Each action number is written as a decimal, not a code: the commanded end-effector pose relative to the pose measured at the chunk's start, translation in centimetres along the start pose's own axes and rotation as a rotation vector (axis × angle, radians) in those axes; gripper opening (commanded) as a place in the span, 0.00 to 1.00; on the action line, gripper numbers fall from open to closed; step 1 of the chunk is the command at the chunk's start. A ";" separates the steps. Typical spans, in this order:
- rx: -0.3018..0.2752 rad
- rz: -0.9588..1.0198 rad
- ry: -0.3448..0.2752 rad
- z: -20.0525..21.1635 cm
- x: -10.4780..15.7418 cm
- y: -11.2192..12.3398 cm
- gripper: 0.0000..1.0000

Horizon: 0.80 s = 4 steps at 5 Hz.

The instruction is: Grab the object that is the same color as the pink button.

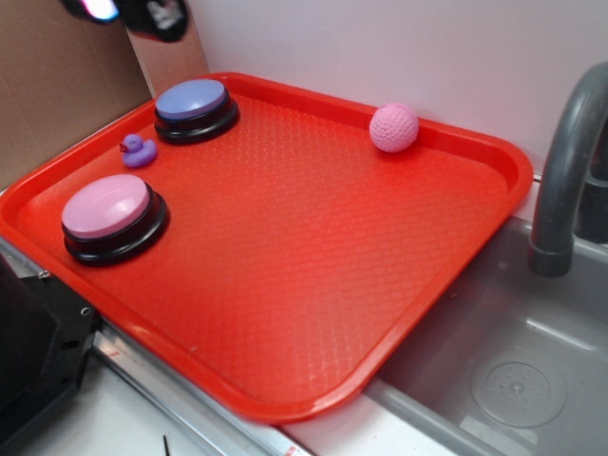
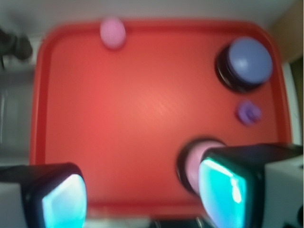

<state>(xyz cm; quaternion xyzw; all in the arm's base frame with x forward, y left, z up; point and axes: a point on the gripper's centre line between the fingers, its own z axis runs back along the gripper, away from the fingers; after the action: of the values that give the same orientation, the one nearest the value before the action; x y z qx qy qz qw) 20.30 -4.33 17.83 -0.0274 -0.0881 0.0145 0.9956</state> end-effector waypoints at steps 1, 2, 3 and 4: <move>0.024 0.015 -0.049 -1.9 2.6 -1.3 1.00; 0.024 0.015 -0.049 -1.9 2.6 -1.3 1.00; 0.024 0.015 -0.049 -1.9 2.6 -1.3 1.00; 0.062 0.041 -0.029 -5.8 3.1 0.3 1.00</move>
<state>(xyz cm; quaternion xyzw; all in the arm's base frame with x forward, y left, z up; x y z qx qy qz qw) 23.76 -4.56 11.43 0.0040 -0.0782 0.0366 0.9963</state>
